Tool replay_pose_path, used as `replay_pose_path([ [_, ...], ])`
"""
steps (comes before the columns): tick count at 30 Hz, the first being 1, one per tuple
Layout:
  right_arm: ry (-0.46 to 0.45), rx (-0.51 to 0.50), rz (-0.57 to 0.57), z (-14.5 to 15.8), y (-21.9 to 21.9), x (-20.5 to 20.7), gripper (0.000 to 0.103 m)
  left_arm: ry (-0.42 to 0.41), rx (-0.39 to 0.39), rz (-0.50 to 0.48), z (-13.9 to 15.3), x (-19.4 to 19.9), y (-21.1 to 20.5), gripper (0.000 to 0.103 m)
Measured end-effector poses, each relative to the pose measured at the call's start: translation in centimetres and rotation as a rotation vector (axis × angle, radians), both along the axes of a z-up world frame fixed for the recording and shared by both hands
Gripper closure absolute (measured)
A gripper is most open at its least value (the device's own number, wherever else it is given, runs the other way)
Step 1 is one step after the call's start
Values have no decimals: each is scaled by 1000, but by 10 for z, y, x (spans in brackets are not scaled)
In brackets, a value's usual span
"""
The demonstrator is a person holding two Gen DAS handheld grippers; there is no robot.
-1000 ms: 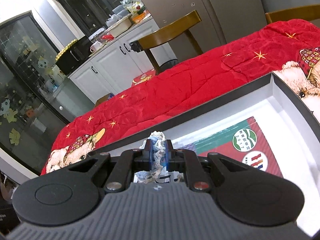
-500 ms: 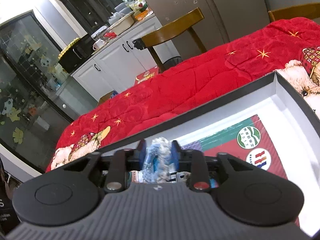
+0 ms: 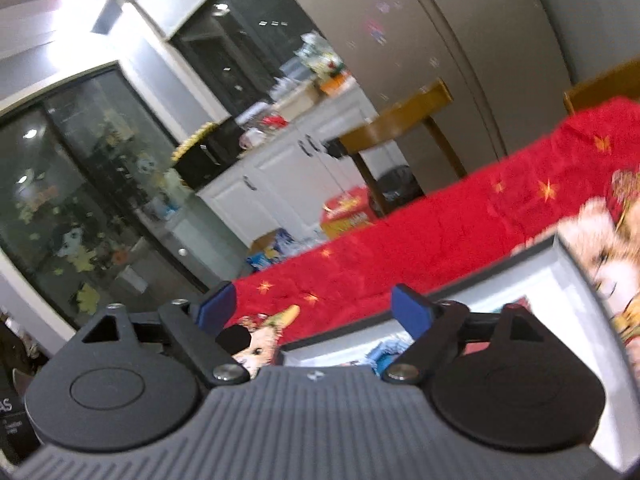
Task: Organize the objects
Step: 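Open left tool to drop the binder clip while right tool releases the scrunchie, then move left tool to the purple lighter while right tool approaches the red lighter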
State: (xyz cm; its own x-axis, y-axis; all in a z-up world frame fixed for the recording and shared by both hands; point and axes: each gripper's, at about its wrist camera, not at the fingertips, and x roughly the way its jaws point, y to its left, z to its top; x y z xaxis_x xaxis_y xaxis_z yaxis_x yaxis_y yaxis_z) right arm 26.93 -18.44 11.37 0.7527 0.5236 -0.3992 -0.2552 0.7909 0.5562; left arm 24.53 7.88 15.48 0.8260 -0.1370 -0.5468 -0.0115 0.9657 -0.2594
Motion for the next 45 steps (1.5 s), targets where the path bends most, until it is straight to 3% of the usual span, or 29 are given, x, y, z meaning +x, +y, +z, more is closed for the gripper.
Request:
replay_pose_path([
  [2,-46,-10,-33,16,-15,-19,4,-53,-13,-25,15,-19,-4,33],
  [5,-96,13,-124,33,-48,-49,0,-140,16,-73,36,-51,-17,24],
  [9,-82,27,-177,38,-89,-81,0,-224,72,-162,49,-93,-44,24],
  [16,-83,-76,-176,15,-109,-128,0,-199,96,-366,44,-136,-92,24],
  [20,-72,-70,-154,-8,-110,-147,0,-175,184,-416,18,-157,-112,24],
  [24,-78,-103,-118,-25,-110,-157,0,-153,257,-428,-29,-178,-126,24],
  [28,-76,-85,-123,-39,-114,-159,0,-156,295,-468,-81,-185,-142,24],
  [33,-65,-131,-141,-60,-112,-161,0,-56,290,-460,-128,-161,-154,24],
  [39,-5,-122,-107,-78,-110,-155,0,-20,339,-368,-148,-145,-151,24],
  [45,3,-139,-77,-87,-103,-154,0,-24,368,-367,-154,-140,-152,24],
])
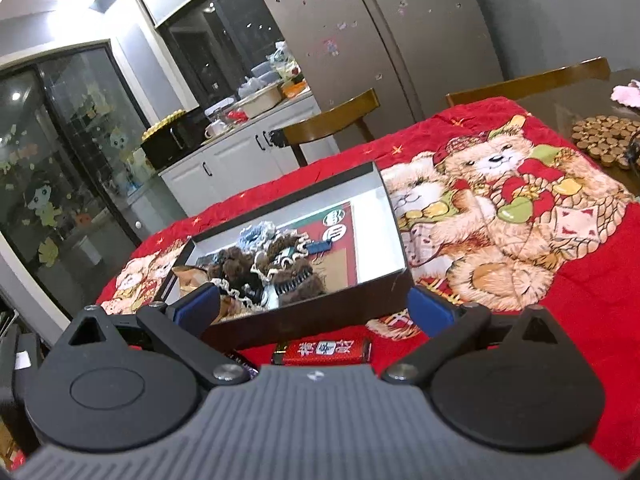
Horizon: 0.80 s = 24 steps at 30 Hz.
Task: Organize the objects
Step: 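Move left tool to the purple lighter while right tool approaches the red lighter, then grasp the purple lighter with left tool while right tool grasps the red lighter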
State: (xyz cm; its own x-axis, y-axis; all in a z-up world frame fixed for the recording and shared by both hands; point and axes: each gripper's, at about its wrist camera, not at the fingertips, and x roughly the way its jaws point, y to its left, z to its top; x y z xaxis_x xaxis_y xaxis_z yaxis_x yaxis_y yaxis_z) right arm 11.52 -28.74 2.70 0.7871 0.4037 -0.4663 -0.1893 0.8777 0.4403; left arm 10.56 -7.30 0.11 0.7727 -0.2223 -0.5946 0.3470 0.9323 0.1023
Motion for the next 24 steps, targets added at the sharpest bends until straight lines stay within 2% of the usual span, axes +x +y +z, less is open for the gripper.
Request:
replay_pose_path([
  [3,16,4,4,-5,0,4,0,0,-14,7,0,-2,4,22],
  [7,25,-2,22,-11,5,7,2,35,-64,81,-1,0,10,19],
  [11,44,-9,49,-17,11,9,2,26,-44,81,-3,4,6,18],
  [15,60,-30,57,-25,16,12,2,56,-82,102,-5,12,10,18],
  [19,69,-37,66,-32,20,14,2,52,-69,128,-5,11,11,19],
  [24,61,-57,95,-40,27,15,2,36,-72,234,-3,5,24,19],
])
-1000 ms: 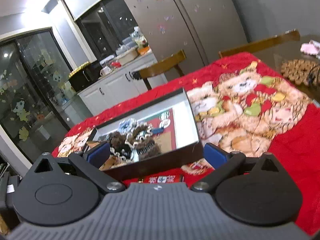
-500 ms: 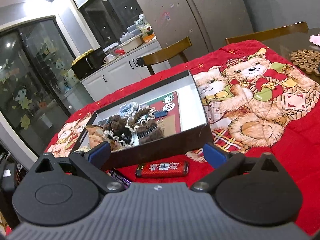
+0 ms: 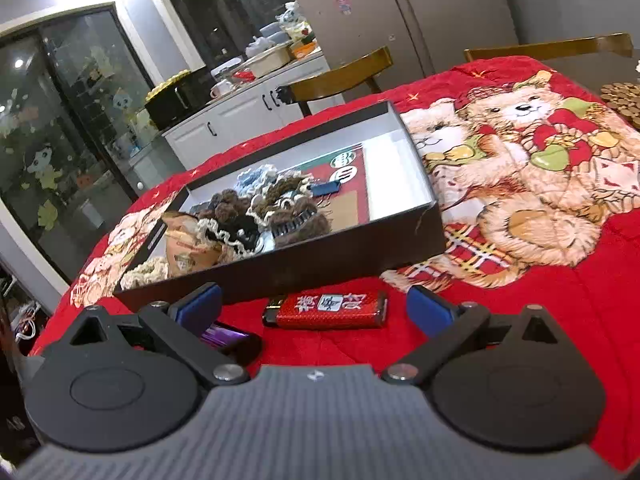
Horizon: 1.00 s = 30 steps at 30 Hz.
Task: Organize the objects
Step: 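Grasp the purple lighter with left tool while right tool grasps the red lighter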
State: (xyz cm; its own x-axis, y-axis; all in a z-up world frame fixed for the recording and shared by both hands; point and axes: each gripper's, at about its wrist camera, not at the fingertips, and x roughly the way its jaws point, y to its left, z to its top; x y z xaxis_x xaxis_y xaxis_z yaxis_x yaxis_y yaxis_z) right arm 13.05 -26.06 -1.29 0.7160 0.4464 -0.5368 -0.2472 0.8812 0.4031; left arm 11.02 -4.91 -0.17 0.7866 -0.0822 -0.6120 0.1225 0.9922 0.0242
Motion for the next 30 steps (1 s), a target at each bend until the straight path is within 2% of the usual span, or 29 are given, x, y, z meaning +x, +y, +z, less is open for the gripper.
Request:
replay_pose_path([
  [5,-81,-138,43,-3,18,-2,2,-18,13,138,2,-4,11,19],
  [7,-61,-130,39,-6,19,0,1,-17,9,160,3,-5,15,19],
  [15,-58,-194,31,-11,27,2,3,1,-11,199,2,-4,33,19],
  [20,-69,-284,20,-11,38,0,15,-12,33,201,2,-5,25,19],
  [22,-72,-287,2,-11,36,-1,20,-10,30,201,3,-6,25,19],
  [30,-79,-292,1,-10,33,0,21,-10,25,202,2,-4,26,19],
])
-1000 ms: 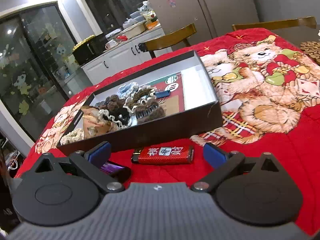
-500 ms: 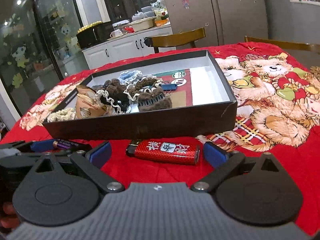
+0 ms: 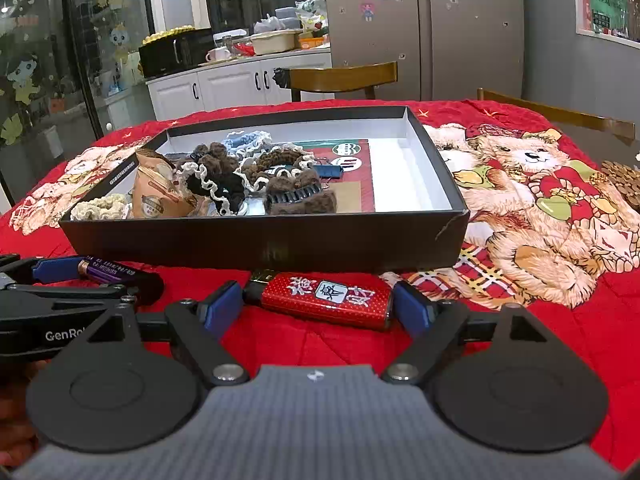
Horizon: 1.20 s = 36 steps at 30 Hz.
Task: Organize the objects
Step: 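Grasp the purple lighter with left tool while right tool grasps the red lighter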
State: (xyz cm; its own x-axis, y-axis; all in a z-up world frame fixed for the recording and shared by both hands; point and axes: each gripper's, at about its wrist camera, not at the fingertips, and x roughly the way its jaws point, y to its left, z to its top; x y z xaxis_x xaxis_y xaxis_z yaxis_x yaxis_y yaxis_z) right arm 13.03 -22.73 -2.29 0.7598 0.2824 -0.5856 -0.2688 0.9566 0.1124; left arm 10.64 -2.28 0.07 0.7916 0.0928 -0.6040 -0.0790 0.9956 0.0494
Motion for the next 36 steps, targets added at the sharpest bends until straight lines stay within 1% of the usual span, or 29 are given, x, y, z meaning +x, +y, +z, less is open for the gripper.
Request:
replay_pose_path([
  [12,-21,20,-13,3,-3,-3,21,-1,6,0,0,0,0,19],
  [17,-55,47,-1,6,-5,-8,21,-2,5,0,0,0,0,19],
  [20,-85,84,5,9,-9,-12,21,-8,-1,-1,1,-1,0,19],
  [23,-111,128,7,12,-14,-15,21,-30,6,-12,3,-3,-1,19],
  [27,-148,172,2,17,-18,-20,21,-81,25,-21,7,-12,-6,19],
  [32,-196,248,18,34,-22,-26,21,-126,21,-15,15,-18,-4,19],
  [34,-219,254,23,44,-24,-28,21,-136,24,-18,22,-18,-3,19],
  [36,-270,231,13,56,-25,-32,21,-139,29,-4,30,-16,0,19],
])
